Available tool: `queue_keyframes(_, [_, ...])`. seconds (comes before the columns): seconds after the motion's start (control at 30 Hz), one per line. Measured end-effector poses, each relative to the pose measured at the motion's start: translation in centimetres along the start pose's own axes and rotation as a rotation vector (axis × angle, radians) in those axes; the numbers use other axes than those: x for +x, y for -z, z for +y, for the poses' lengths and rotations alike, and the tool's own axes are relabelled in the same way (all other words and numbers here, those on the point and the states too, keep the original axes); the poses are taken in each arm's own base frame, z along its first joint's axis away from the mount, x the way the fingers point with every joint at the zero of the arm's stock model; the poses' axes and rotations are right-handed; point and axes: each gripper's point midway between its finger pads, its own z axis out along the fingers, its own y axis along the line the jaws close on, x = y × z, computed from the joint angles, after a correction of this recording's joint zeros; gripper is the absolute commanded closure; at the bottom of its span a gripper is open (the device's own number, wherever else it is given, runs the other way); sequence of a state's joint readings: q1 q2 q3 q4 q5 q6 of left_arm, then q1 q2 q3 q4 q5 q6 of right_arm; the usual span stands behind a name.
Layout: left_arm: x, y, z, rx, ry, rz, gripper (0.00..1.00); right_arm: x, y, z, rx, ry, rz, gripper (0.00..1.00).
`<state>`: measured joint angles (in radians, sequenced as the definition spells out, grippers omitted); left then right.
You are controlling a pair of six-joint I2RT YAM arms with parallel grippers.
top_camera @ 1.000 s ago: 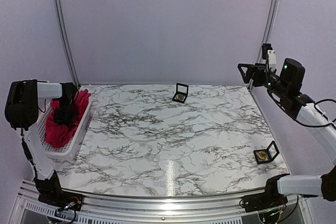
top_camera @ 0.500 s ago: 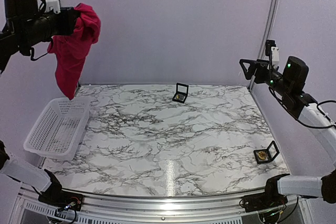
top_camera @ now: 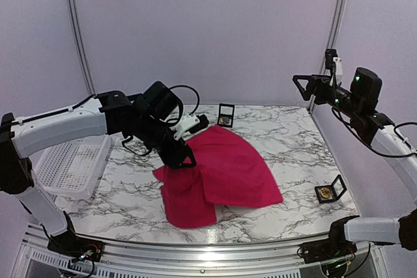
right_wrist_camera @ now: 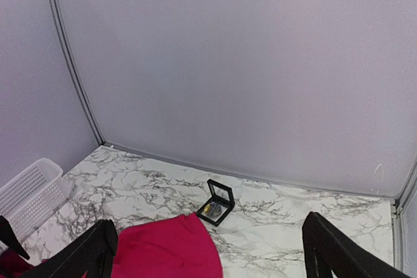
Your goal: Pin the brooch onto the clothing
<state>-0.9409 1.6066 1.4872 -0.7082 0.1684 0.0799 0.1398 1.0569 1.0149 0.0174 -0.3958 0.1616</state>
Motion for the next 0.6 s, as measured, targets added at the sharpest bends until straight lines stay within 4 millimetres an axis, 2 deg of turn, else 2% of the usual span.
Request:
queue_keyframes(0.03, [1.3, -1.0, -0.6, 0.03, 0.002, 0.042, 0.07, 0.6, -0.2, 0.1, -0.009, -0.009, 0.021, 0.09])
queue_keyframes(0.13, [3.1, -2.3, -3.4, 0.121, -0.052, 0.091, 0.01, 3.2, -1.3, 1.0, -0.037, -0.029, 0.109, 0.11])
queue_keyframes(0.2, [3.0, -2.1, -5.1, 0.166, -0.095, 0.066, 0.01, 5.8, -2.1, 2.1, -0.053, -0.033, 0.198, 0.14])
queue_keyframes(0.27, [2.2, -0.7, -5.8, 0.189, -0.111, -0.009, 0.01, 8.9, -2.7, 3.8, -0.072, -0.032, 0.302, 0.16])
queue_keyframes(0.3, [1.7, 0.3, -5.3, 0.181, -0.099, -0.064, 0.01, 10.5, -2.8, 4.7, -0.077, -0.032, 0.357, 0.18])
queue_keyframes(0.37, [0.9, 2.8, -2.8, 0.124, -0.04, -0.174, 0.01, 13.4, -2.8, 6.0, -0.07, -0.021, 0.454, 0.19])
queue_keyframes(0.43, [0.5, 4.8, 0.9, 0.021, 0.062, -0.264, 0.1, 16.4, -2.5, 6.7, -0.042, -0.013, 0.553, 0.2])
queue_keyframes(0.47, [0.7, 5.2, 3.0, -0.042, 0.125, -0.285, 0.14, 17.6, -2.3, 6.7, -0.018, -0.01, 0.591, 0.21])
queue_keyframes(0.53, [1.6, 4.2, 6.3, -0.139, 0.227, -0.272, 0.24, 21.1, -1.5, 5.8, 0.059, -0.006, 0.694, 0.22])
queue_keyframes(0.6, [3.1, 1.2, 8.4, -0.193, 0.309, -0.201, 0.3, 23.7, -0.8, 4.2, 0.138, 0.002, 0.762, 0.22])
